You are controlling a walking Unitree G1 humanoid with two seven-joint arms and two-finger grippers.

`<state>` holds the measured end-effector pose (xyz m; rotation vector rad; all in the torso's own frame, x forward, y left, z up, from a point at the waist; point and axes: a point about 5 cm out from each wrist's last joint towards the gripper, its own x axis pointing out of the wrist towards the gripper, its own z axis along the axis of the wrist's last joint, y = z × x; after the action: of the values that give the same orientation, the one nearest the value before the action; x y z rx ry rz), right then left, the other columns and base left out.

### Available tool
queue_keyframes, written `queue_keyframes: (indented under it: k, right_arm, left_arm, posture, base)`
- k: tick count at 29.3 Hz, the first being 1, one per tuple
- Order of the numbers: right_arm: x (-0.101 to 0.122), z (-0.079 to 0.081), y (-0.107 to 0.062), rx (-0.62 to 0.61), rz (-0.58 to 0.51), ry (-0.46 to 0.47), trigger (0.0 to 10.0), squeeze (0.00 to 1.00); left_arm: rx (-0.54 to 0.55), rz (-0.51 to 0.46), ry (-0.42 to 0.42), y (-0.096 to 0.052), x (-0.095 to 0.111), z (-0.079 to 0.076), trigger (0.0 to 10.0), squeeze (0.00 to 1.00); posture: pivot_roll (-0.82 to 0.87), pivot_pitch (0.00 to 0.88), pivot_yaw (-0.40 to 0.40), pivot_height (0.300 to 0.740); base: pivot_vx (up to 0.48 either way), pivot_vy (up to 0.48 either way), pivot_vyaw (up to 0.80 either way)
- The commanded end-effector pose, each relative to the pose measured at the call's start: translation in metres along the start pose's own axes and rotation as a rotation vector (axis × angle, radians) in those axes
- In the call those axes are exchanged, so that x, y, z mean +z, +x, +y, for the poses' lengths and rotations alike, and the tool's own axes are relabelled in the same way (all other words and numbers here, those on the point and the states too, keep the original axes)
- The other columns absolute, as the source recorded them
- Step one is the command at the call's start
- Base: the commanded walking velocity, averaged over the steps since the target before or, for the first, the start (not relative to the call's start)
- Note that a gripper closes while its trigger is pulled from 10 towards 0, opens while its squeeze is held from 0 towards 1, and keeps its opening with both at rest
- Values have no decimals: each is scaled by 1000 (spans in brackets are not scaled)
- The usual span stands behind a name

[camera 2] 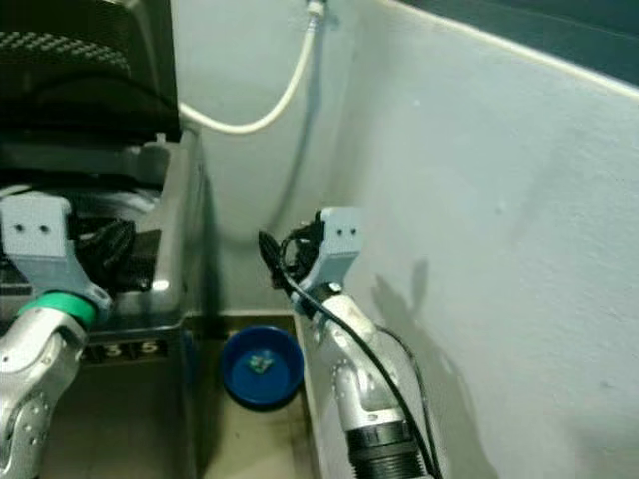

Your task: Clothes washing

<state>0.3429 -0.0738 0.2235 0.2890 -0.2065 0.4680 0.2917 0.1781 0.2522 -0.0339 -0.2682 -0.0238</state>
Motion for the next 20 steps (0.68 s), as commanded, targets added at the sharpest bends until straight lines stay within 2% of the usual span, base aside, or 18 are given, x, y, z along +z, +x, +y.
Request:
queue_keyframes:
  k: [1, 3, 6, 20]
  right_arm:
    - [-1, 0, -1, 3, 7, 7, 10000, 0]
    - [-1, 0, -1, 3, 8, 7, 10000, 0]
    - [-1, 1, -1, 5, 10, 7, 10000, 0]
    - [-2, 2, -1, 5, 12, 11, 10000, 0]
  left_arm:
    - [-25, 0, 8, -2, 2, -4, 10000, 0]
    - [-15, 16, 11, -2, -1, -3, 10000, 0]
    - [-3, 31, -11, -2, -5, -2, 10000, 0]
    - [-5, 43, 37, -2, -7, -2, 10000, 0]
  posture:
    - [71, 15, -72, 740]
    - [73, 15, -74, 740]
    - [72, 16, -73, 740]
    - [72, 20, -78, 740]
  base:
    - [0, -480, 0]
    - [0, -480, 0]
    - [0, 0, 0]
    - [0, 0, 0]
